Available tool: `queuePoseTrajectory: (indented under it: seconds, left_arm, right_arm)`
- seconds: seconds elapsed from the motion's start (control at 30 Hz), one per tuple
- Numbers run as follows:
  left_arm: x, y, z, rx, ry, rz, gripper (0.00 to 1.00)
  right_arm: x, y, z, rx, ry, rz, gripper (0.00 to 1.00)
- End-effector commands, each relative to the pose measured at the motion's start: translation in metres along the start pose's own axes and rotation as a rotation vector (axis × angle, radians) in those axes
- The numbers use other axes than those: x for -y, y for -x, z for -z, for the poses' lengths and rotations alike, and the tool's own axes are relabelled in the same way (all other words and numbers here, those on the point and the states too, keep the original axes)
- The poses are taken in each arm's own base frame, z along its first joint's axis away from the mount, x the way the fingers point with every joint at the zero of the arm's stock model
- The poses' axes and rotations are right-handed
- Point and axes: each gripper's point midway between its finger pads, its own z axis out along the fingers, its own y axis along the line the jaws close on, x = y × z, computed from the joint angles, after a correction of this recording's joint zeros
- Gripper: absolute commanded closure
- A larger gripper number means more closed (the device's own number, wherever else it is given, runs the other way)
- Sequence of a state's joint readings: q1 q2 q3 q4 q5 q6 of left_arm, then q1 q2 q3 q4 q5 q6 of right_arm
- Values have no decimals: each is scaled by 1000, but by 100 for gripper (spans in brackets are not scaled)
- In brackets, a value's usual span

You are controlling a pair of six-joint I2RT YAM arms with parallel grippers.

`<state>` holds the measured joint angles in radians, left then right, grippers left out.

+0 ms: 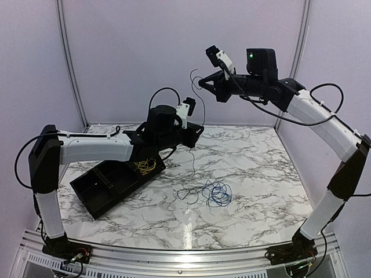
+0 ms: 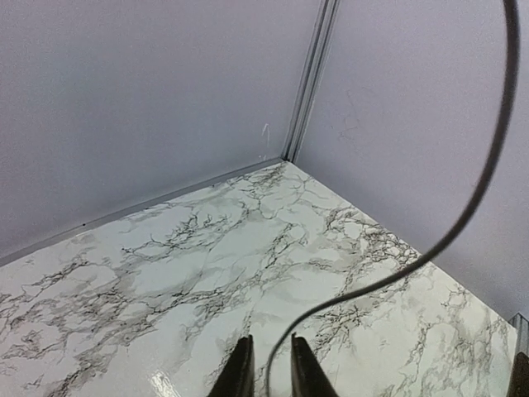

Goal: Untangle the cables

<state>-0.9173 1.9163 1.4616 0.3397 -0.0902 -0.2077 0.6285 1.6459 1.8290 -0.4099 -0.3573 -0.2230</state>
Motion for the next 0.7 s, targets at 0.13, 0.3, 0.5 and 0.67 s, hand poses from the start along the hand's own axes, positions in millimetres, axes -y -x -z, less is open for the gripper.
queuePoseTrajectory:
  seconds: [0.13, 0.3, 0.5, 0.67]
  left_arm:
    - [11, 23, 28, 52, -38, -36, 100]
    - [12, 30, 46, 69, -38, -56, 100]
    - [15, 39, 65, 86, -59, -64, 100]
    - [30, 65, 91, 136, -133, -29, 100]
  right_arm:
    - [4, -3, -9, 4, -20, -6, 100]
    - [3, -10, -11, -10, -17, -6, 100]
    - [0, -17, -15, -23, -1, -13, 100]
    - [7, -45, -22, -86, -30, -10, 100]
